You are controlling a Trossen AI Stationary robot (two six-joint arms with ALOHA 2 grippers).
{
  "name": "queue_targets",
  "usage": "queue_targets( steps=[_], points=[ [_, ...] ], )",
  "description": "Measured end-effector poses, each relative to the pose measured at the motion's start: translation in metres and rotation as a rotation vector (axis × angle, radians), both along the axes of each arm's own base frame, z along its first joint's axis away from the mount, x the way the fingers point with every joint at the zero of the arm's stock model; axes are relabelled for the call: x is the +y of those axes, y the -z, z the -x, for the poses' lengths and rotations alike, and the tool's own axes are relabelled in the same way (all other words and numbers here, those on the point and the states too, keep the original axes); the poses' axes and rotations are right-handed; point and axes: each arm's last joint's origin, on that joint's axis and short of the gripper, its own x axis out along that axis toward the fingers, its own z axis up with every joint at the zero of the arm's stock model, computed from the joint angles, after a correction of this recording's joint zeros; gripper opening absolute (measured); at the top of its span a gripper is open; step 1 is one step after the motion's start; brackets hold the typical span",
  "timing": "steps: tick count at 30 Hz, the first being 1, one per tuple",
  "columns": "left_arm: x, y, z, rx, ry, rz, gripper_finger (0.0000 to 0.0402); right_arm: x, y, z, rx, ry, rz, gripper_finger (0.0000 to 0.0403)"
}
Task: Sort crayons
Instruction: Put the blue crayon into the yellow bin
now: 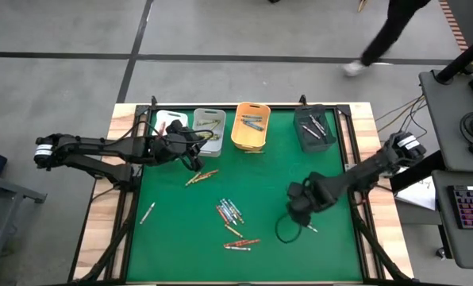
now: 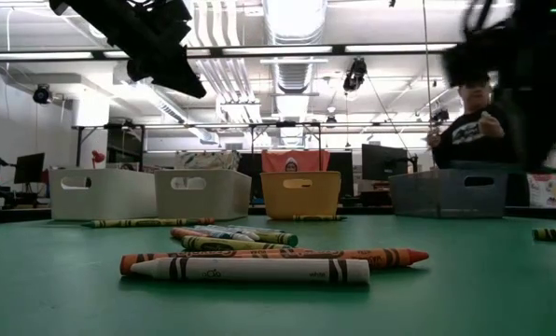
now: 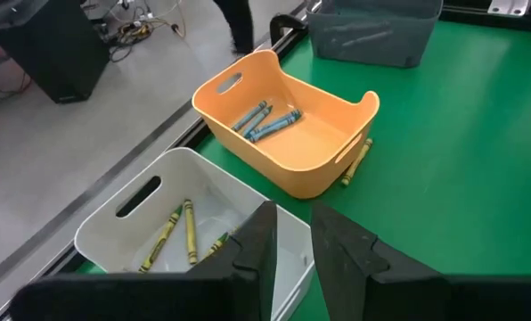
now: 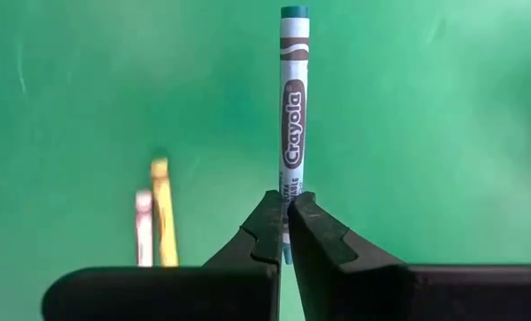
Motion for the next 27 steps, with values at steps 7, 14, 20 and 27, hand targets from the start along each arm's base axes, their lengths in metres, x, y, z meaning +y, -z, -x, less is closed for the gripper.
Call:
queue_targets(
  steps=[7,14,20,27],
  points=[
    [0.0,0.0,0.0,0.013,0.017,-0.024,0.0055,-0.054,-0.027,-0.035,-0.072,-0.078,0.058,0.0009],
    [0.0,0.0,0.0,0.024,0.026,-0.038,0.0055,-0.115,-0.06,-0.066,-0.163,-0.133,0.122,0.0009],
    [0.0,0.0,0.0,0.033,0.033,-0.048,0.0055,-0.167,-0.078,-0.093,-0.182,-0.176,0.18,0.0009],
    [0.0,0.0,0.0,0.036,0.035,-0.05,0.0055,-0.238,-0.068,-0.129,-0.124,-0.221,0.226,0.0009]
  ],
)
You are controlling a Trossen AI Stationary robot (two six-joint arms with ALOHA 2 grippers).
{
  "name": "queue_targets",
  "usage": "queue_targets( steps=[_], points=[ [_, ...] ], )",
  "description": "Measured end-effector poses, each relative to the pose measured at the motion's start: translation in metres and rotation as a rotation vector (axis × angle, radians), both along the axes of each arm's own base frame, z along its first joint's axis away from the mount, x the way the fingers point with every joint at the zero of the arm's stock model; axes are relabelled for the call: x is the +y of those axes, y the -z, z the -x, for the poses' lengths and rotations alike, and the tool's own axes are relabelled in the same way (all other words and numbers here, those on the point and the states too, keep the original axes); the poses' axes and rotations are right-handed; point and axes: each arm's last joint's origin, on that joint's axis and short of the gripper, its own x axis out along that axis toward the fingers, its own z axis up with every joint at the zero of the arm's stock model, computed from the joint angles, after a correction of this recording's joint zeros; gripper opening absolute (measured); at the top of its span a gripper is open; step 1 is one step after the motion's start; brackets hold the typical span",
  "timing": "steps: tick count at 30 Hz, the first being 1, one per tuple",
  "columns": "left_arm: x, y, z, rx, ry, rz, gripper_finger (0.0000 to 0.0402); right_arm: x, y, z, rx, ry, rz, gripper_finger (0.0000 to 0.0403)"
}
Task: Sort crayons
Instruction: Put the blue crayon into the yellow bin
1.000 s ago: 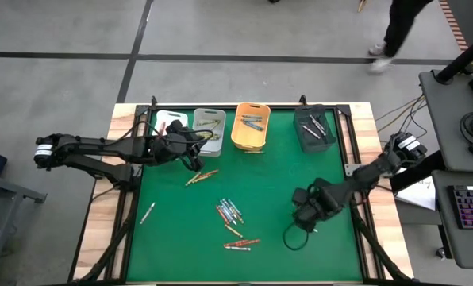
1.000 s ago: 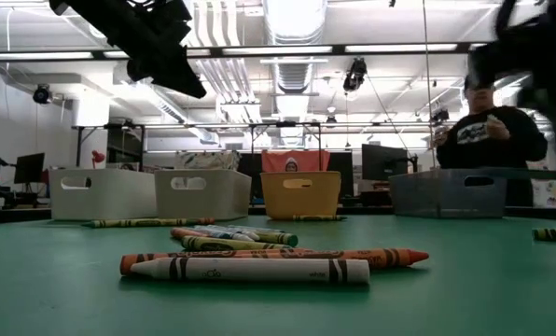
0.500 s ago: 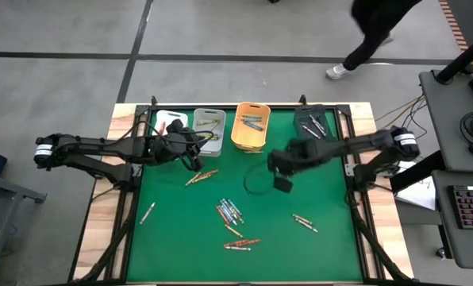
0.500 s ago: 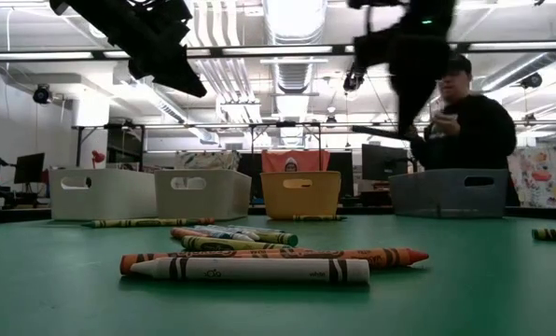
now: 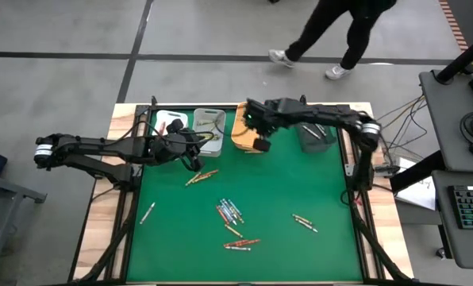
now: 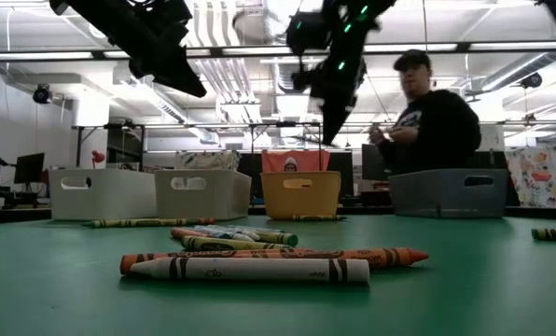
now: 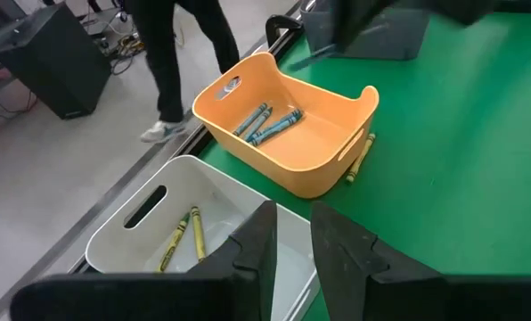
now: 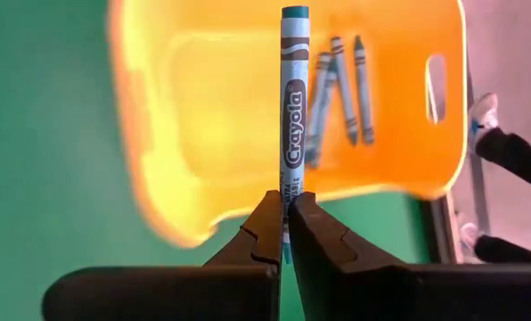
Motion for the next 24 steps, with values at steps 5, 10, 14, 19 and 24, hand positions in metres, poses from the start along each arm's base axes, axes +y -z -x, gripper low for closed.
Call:
queue_targets(
  steps=[5,10,14,19,24],
  points=[
    [0.0,0.001,0.001,0.014,-0.001,0.002,0.0055,-0.048,0.029,-0.015,0.072,-0.018,-0.042,0.0009],
    [0.0,0.005,0.004,0.053,-0.017,0.025,0.0055,-0.081,0.057,-0.016,0.164,0.0,-0.097,0.0009],
    [0.0,0.007,0.005,0.059,-0.03,0.043,0.0055,-0.092,0.068,-0.019,0.197,0.001,-0.125,0.0009],
    [0.0,0.007,0.005,0.052,-0.039,0.054,0.0055,-0.096,0.071,-0.025,0.188,-0.026,-0.132,0.0009],
    [0.0,0.007,0.006,0.05,-0.049,0.067,0.0055,-0.096,0.068,-0.027,0.165,-0.022,-0.121,0.0011]
  ],
)
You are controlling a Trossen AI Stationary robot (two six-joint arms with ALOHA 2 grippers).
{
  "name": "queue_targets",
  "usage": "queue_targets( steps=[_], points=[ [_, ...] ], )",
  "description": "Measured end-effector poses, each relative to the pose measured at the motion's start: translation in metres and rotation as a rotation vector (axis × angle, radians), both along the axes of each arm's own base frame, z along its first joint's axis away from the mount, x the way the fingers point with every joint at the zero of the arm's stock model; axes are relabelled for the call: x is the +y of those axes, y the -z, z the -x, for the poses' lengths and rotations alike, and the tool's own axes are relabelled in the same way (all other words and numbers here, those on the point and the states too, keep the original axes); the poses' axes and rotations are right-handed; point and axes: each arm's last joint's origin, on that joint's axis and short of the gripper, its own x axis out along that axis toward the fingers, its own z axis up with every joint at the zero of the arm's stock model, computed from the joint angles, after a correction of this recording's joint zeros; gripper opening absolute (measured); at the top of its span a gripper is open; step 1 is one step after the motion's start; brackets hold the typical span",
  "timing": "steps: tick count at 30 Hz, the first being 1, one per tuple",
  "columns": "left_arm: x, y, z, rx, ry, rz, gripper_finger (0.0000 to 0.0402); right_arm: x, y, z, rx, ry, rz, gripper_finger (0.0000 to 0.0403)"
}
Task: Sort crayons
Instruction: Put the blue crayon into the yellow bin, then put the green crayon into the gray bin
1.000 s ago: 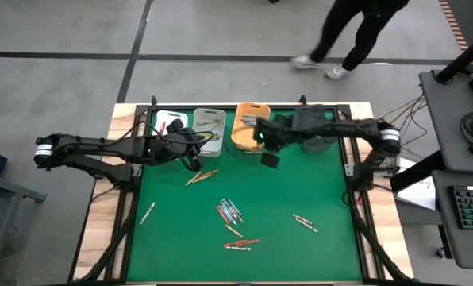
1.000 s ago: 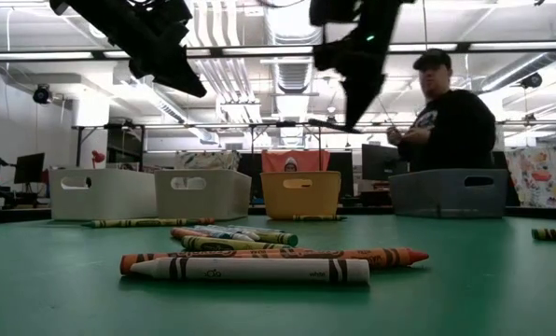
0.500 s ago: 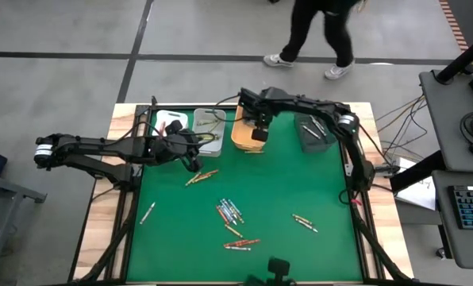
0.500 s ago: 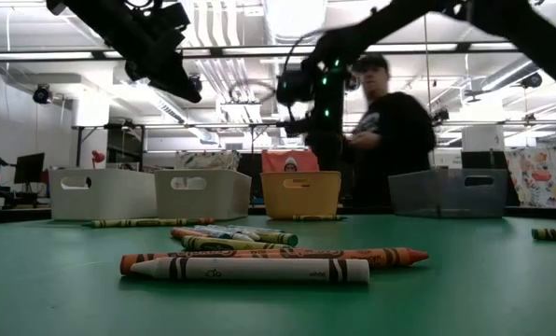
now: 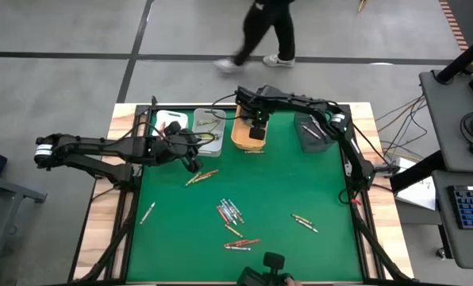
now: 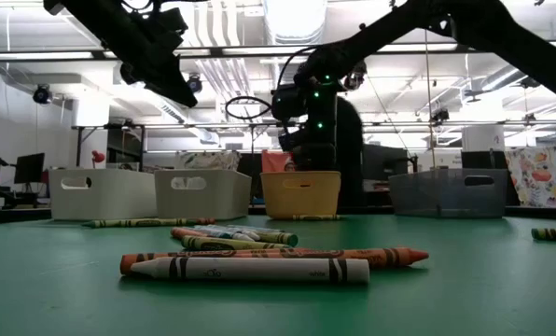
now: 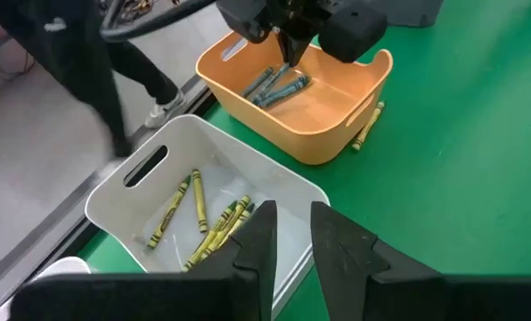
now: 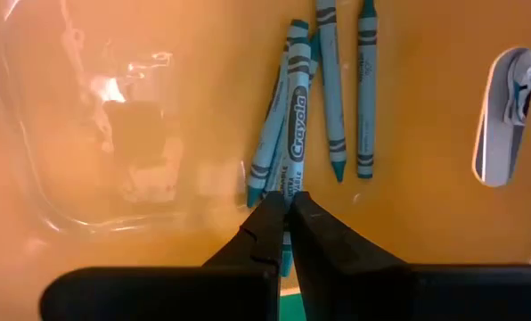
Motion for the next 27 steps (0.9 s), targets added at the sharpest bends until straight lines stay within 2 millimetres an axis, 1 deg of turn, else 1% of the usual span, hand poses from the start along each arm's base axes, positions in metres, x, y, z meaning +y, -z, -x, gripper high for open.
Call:
queue_targets(
  steps=[4,11,13,16,21,24,27],
  points=[
    [0.0,0.001,0.001,-0.003,-0.017,0.02,0.0055,0.0,-0.001,0.0,-0.004,0.001,0.002,0.0031],
    [-0.002,0.003,0.002,-0.008,-0.013,0.082,0.0055,0.0,-0.003,0.0,-0.014,0.009,0.01,0.0089],
    [-0.003,0.004,0.002,-0.005,-0.007,0.11,0.0055,0.001,-0.008,0.001,-0.02,0.026,0.01,0.01],
    [-0.005,0.007,0.004,0.008,-0.003,0.16,0.0055,0.006,-0.02,0.005,-0.04,0.059,-0.008,0.0108],
    [-0.011,0.013,0.009,0.047,-0.03,0.27,0.0055,0.027,-0.051,0.009,-0.136,0.078,-0.121,0.011],
    [-0.016,0.022,0.013,0.079,-0.039,0.299,0.0055,0.047,-0.071,0.009,-0.194,0.049,-0.136,0.0106],
    [-0.024,0.033,0.016,0.103,-0.031,0.316,0.0055,0.07,-0.089,0.011,-0.231,-0.004,-0.123,0.0101]
  ],
)
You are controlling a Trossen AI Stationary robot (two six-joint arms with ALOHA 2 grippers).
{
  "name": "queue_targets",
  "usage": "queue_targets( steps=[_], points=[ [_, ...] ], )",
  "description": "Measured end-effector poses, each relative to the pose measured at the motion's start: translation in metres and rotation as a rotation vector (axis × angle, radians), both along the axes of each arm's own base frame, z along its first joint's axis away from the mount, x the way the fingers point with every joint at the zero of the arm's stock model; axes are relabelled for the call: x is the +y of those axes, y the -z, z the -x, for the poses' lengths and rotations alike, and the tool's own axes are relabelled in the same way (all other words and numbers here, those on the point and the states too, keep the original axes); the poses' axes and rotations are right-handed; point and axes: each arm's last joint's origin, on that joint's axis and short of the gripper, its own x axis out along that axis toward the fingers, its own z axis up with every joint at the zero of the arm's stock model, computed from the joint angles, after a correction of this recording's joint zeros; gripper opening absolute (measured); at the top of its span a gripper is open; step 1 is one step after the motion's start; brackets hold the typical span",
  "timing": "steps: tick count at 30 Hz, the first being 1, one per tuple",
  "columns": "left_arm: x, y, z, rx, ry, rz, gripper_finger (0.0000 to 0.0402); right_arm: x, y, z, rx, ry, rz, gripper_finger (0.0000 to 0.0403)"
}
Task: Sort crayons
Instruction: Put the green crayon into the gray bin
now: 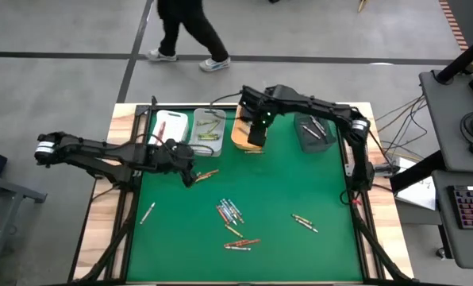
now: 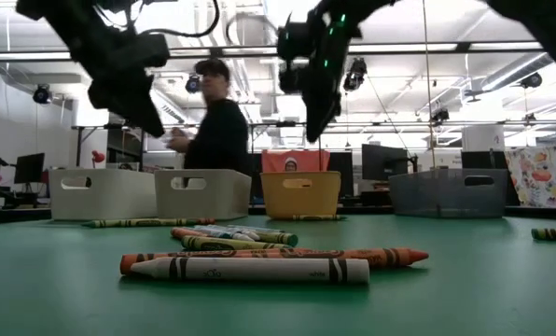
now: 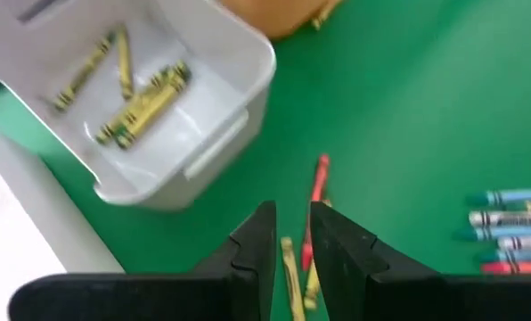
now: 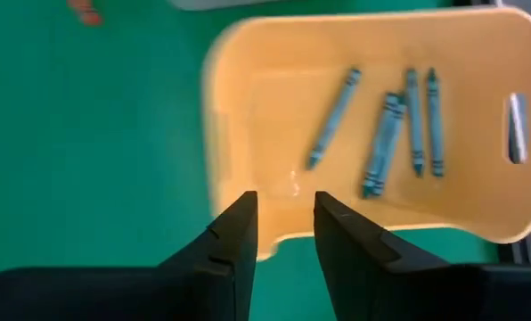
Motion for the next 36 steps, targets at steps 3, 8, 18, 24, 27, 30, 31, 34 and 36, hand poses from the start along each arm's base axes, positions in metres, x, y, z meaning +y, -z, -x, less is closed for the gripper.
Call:
queue_targets(
  steps=[3,8,18,24,27,30,31,34,36],
  points=[
    [-0.011,0.011,0.004,0.014,0.006,0.032,0.0055,0.027,-0.014,0.004,-0.034,-0.043,0.007,0.0097],
    [-0.035,0.022,0.011,0.035,0.104,0.031,0.0055,0.069,-0.026,0.011,-0.152,-0.135,0.043,0.0095],
    [-0.061,0.034,0.023,0.025,0.146,0.013,0.0055,0.13,-0.011,0.023,-0.391,-0.253,0.07,0.0095],
    [-0.068,0.033,0.024,-0.007,0.168,-0.001,0.0059,0.141,0.008,0.026,-0.505,-0.282,0.088,0.0095],
    [-0.068,0.034,0.024,-0.008,0.162,0.004,0.0071,0.141,0.016,0.026,-0.544,-0.271,0.091,0.0095],
    [-0.068,0.034,0.024,-0.009,0.153,0.007,0.0095,0.14,0.02,0.025,-0.555,-0.254,0.091,0.0095],
    [-0.068,0.035,0.024,-0.009,0.15,0.007,0.0106,0.14,0.02,0.025,-0.557,-0.251,0.093,0.0095],
    [-0.068,0.039,0.024,0.002,0.131,-0.013,0.0138,0.14,0.022,0.026,-0.556,-0.24,0.085,0.0095],
    [-0.067,0.044,0.023,0.014,0.115,-0.036,0.0156,0.14,0.024,0.025,-0.573,-0.242,0.09,0.0095]
  ],
)
